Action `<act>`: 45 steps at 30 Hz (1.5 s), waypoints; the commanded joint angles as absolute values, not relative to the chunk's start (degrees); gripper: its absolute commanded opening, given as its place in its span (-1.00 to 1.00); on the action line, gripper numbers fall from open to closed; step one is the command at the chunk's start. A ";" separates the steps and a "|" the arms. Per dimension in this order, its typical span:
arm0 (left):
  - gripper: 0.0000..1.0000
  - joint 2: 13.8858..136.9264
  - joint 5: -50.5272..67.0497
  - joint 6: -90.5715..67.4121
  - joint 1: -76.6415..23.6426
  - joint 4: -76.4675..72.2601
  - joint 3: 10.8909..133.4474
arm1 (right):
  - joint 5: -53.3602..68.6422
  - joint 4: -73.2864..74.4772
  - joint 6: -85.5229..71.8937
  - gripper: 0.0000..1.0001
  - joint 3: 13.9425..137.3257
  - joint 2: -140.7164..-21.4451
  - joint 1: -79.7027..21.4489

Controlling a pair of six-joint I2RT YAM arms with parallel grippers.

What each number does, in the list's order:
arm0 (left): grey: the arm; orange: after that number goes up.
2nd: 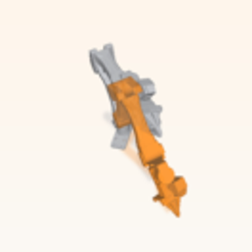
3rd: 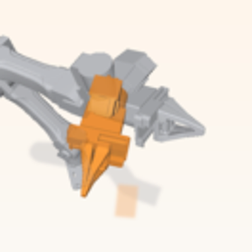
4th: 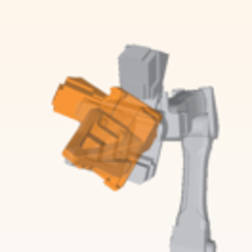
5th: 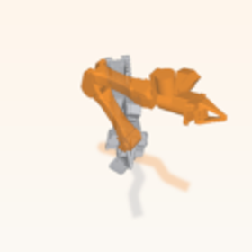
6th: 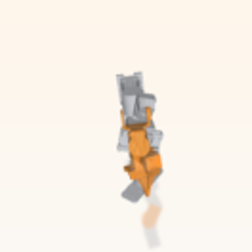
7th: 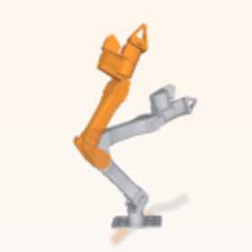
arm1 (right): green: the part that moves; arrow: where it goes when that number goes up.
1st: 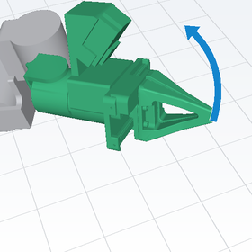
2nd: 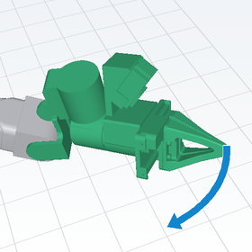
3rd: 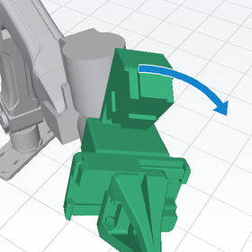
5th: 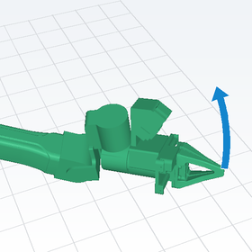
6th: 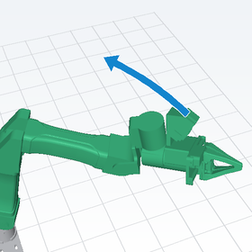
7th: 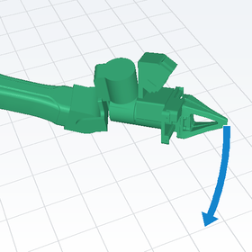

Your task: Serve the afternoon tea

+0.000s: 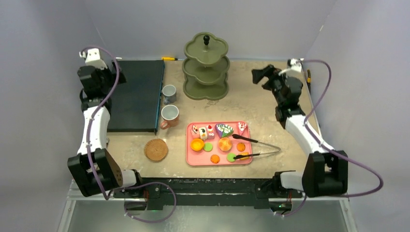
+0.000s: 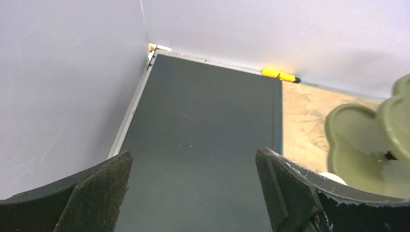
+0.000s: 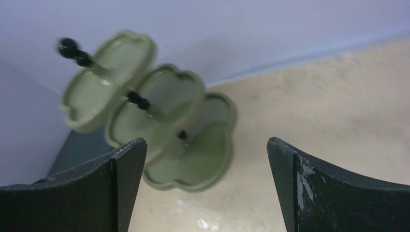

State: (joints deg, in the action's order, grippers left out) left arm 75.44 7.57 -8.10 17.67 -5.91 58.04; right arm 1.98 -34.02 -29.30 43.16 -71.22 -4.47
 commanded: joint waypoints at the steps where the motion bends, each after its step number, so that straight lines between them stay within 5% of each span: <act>1: 0.99 74.18 9.61 -6.82 17.84 20.70 71.02 | 9.83 -23.69 -24.79 0.96 64.00 -76.59 -11.46; 3: 0.99 74.75 9.61 -6.11 17.84 25.83 74.27 | 1.08 -17.81 -16.47 0.96 72.95 -80.88 -19.33; 14: 0.99 75.24 11.59 -3.14 17.84 33.67 77.93 | -8.11 -7.83 -3.51 0.96 102.72 -103.61 -27.64; 24: 0.99 73.84 12.35 1.44 17.87 36.36 77.40 | -8.22 -6.03 -0.97 0.76 114.79 -115.29 -28.73; 30: 0.99 71.13 11.01 4.54 17.85 39.02 76.95 | -8.68 -9.96 -0.90 0.49 114.61 -117.46 -29.57; 45: 0.99 68.75 13.91 7.17 17.77 40.22 77.47 | -10.15 -11.12 -0.18 -0.54 119.37 -121.70 -29.88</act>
